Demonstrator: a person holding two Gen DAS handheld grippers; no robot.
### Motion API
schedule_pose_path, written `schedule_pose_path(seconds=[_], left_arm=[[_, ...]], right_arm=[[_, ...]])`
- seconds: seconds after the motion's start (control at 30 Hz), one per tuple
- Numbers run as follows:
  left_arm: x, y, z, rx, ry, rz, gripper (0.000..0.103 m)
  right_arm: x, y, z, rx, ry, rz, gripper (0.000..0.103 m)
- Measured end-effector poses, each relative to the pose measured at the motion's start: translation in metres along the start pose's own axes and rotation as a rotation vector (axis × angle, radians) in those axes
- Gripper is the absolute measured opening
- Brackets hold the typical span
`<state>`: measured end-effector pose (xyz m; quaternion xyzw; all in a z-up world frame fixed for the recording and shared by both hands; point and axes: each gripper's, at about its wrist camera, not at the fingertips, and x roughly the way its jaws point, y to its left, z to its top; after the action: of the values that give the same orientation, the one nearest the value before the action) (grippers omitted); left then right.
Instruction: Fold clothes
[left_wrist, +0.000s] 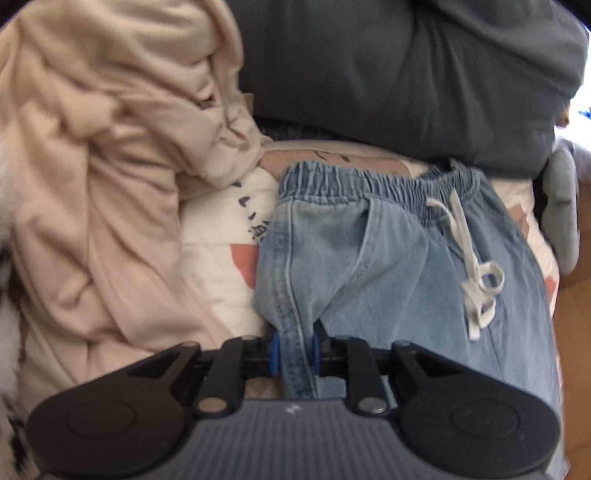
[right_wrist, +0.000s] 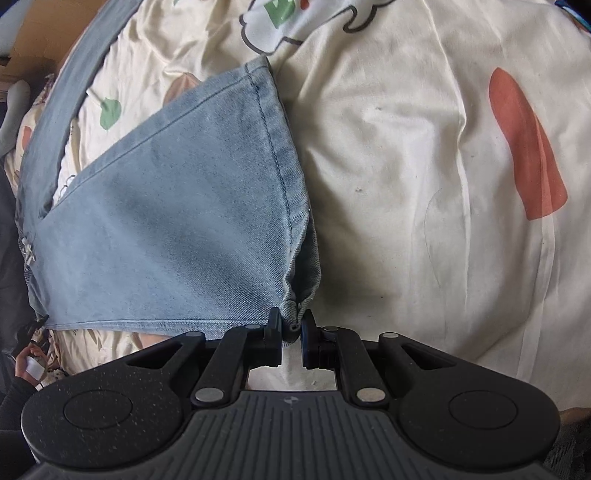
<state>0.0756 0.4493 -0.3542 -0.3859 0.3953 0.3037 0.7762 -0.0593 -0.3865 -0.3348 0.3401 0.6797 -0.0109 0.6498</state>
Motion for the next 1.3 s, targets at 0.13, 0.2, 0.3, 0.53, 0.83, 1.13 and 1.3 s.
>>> schedule_pose_path(seconds=[0.13, 0.2, 0.3, 0.53, 0.83, 1.13, 1.3], left_arm=[[-0.003, -0.01, -0.001, 0.096, 0.0, 0.056, 0.017], [-0.002, -0.012, -0.003, 0.124, 0.009, 0.073, 0.017], [-0.003, -0.018, 0.001, 0.124, 0.044, 0.103, 0.028], [-0.031, -0.054, 0.019, 0.293, -0.022, 0.143, 0.05], [-0.028, -0.129, 0.006, 0.434, -0.048, 0.047, 0.05], [-0.014, -0.209, -0.025, 0.596, 0.04, -0.063, 0.05], [-0.006, -0.251, -0.047, 0.722, 0.085, -0.091, 0.05]], right_arm=[[0.008, 0.0, 0.003, -0.001, 0.02, -0.006, 0.008], [0.013, 0.0, 0.005, 0.005, 0.026, -0.007, 0.008], [0.019, 0.0, 0.006, -0.001, 0.058, -0.022, 0.016], [-0.01, -0.007, 0.024, -0.053, 0.026, 0.017, 0.038], [-0.037, -0.001, 0.088, -0.1, -0.151, 0.055, 0.038], [-0.017, 0.018, 0.131, -0.166, -0.221, 0.113, 0.045], [-0.004, 0.019, 0.138, -0.182, -0.232, 0.106, 0.045]])
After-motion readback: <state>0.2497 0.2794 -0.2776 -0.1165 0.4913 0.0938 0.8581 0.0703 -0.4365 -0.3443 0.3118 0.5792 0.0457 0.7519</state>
